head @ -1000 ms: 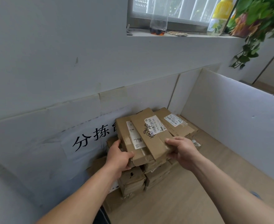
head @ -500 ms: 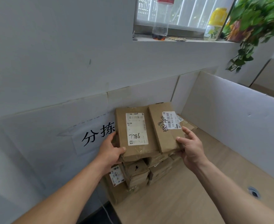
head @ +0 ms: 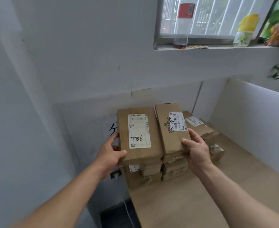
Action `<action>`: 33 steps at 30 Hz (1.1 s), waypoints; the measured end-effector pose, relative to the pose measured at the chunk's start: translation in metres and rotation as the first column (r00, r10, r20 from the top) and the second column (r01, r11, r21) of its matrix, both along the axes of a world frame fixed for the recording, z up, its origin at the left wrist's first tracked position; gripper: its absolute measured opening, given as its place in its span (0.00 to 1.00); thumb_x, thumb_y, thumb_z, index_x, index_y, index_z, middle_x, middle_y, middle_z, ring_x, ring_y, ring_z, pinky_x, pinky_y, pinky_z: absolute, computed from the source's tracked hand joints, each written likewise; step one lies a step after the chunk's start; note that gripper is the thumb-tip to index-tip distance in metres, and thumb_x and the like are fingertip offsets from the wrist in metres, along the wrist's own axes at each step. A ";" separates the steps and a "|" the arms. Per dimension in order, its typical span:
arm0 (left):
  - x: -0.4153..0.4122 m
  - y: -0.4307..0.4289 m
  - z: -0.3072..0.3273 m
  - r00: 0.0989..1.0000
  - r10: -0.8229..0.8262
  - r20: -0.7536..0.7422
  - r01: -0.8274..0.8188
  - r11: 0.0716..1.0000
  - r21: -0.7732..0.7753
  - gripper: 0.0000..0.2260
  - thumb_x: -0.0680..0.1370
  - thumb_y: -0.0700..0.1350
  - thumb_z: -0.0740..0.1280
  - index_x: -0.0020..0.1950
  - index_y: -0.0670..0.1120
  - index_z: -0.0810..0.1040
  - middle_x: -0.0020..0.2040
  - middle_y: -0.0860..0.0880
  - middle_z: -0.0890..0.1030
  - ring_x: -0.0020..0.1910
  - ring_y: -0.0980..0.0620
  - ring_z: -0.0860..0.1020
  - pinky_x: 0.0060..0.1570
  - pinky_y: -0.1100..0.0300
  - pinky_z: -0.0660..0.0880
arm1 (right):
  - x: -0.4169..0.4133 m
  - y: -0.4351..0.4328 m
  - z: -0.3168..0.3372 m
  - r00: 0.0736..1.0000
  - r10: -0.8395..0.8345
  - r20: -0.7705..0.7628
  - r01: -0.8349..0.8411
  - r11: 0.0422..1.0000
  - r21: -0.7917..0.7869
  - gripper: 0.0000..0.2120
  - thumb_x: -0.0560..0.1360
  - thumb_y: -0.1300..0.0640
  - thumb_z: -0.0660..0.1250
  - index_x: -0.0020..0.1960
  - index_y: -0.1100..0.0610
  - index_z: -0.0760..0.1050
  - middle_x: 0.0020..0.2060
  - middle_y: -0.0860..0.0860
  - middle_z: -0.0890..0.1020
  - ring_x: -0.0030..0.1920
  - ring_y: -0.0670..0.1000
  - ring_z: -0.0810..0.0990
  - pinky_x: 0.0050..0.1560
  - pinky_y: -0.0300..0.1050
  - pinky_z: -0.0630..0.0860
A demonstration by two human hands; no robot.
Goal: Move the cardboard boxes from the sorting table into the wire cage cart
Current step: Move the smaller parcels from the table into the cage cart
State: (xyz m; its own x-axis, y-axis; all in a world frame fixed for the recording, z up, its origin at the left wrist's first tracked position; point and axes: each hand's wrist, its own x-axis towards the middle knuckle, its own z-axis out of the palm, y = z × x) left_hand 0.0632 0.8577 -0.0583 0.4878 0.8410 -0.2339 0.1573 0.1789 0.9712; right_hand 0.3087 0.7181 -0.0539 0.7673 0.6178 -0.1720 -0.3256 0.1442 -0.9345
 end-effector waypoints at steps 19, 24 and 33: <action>-0.196 -0.093 0.007 0.936 0.335 -0.107 -0.330 0.942 0.058 0.31 0.78 0.32 0.68 0.73 0.60 0.67 0.50 0.43 0.83 0.46 0.46 0.84 0.32 0.60 0.79 | -0.135 -0.005 -0.002 0.890 0.455 -0.017 -0.455 0.890 0.013 0.28 0.76 0.70 0.64 0.70 0.46 0.75 0.57 0.52 0.85 0.55 0.57 0.85 0.50 0.56 0.82; -0.277 -0.119 0.007 0.907 0.414 -0.081 -0.410 0.910 0.062 0.32 0.78 0.33 0.68 0.74 0.61 0.66 0.49 0.45 0.85 0.45 0.47 0.85 0.36 0.56 0.82 | -0.191 -0.008 0.001 0.888 0.459 0.013 -0.459 0.888 -0.009 0.27 0.78 0.69 0.65 0.70 0.44 0.75 0.52 0.50 0.87 0.54 0.56 0.86 0.55 0.60 0.81; -0.424 -0.195 0.004 0.825 0.565 -0.016 -0.563 0.825 0.049 0.33 0.77 0.31 0.69 0.70 0.64 0.68 0.51 0.41 0.83 0.47 0.44 0.85 0.43 0.42 0.83 | -0.343 -0.030 0.002 0.827 0.559 0.060 -0.559 0.829 -0.019 0.26 0.76 0.73 0.64 0.62 0.44 0.79 0.50 0.47 0.87 0.48 0.53 0.86 0.41 0.50 0.81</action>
